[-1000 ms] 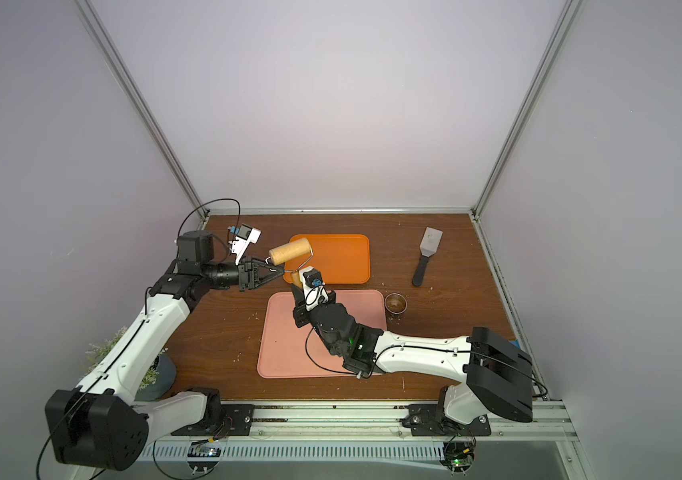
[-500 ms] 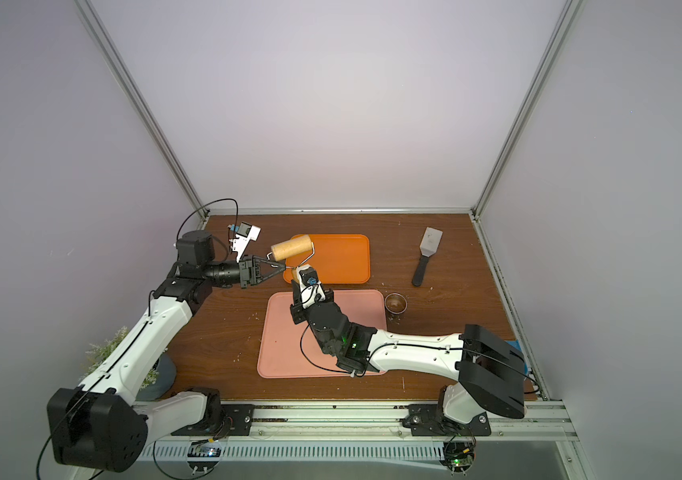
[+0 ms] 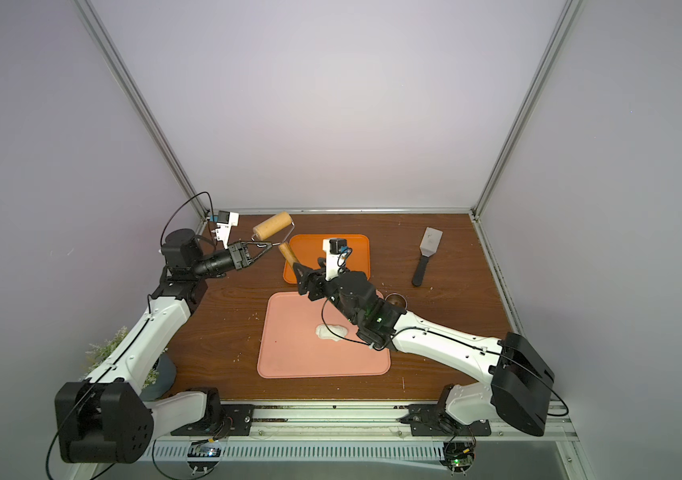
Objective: Roll out the dumpling wrappers from the dough
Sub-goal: Pick up the rolling pin from the center of the board.
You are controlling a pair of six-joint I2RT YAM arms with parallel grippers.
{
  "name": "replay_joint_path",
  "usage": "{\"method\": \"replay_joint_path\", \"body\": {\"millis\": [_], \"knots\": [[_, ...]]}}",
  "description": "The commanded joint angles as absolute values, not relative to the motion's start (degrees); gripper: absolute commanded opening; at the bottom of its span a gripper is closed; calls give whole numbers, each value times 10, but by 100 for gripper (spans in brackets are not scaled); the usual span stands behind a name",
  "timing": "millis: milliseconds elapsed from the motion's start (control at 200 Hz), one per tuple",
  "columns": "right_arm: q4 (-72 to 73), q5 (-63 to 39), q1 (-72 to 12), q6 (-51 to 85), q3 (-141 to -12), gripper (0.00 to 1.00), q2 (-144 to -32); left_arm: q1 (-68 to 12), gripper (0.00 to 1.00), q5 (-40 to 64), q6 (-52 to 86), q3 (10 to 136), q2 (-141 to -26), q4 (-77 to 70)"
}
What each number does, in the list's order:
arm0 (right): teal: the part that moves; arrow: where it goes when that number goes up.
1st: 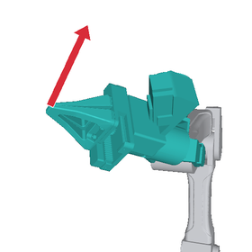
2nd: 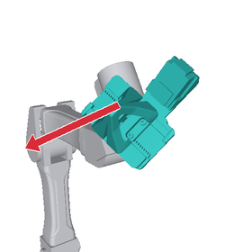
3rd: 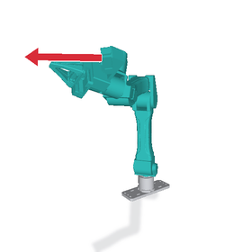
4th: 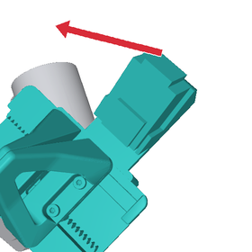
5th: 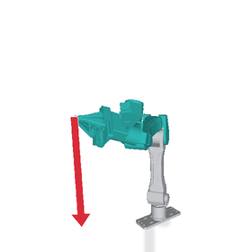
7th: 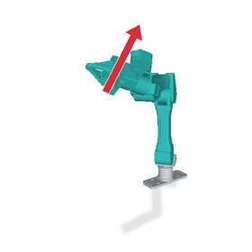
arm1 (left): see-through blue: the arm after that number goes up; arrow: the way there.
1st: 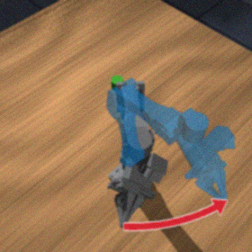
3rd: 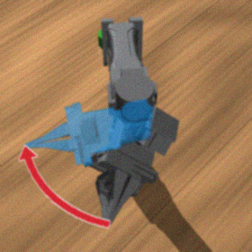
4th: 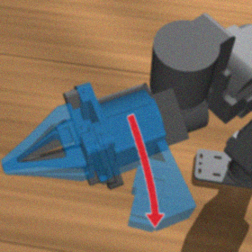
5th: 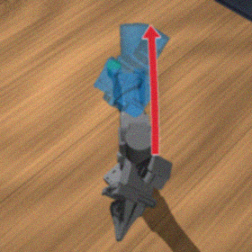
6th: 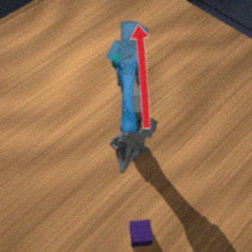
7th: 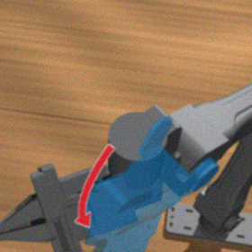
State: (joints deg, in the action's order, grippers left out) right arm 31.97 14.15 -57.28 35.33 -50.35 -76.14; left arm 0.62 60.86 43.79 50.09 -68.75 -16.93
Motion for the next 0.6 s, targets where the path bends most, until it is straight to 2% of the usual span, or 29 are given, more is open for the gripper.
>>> {"method": "replay_joint_path", "body": {"millis": [0, 50, 190, 350, 595], "knots": [[539, 63, -568, 493, -410, 66, -744, 10, 0, 583, 549, 485, -684, -325], [579, 53, -556, 533, -391, 65, -751, 11, 0, 583, 580, 474, -685, -363], [510, 41, -539, 590, -445, 68, -793, 11, 1, 584, 678, 442, -690, -481], [646, 41, -535, 628, -434, 77, -841, 11, 1, 577, 709, 418, -687, -524], [744, 11, -512, 676, -467, 71, -925, 11, 1, 577, 720, 414, -680, -524]]}}
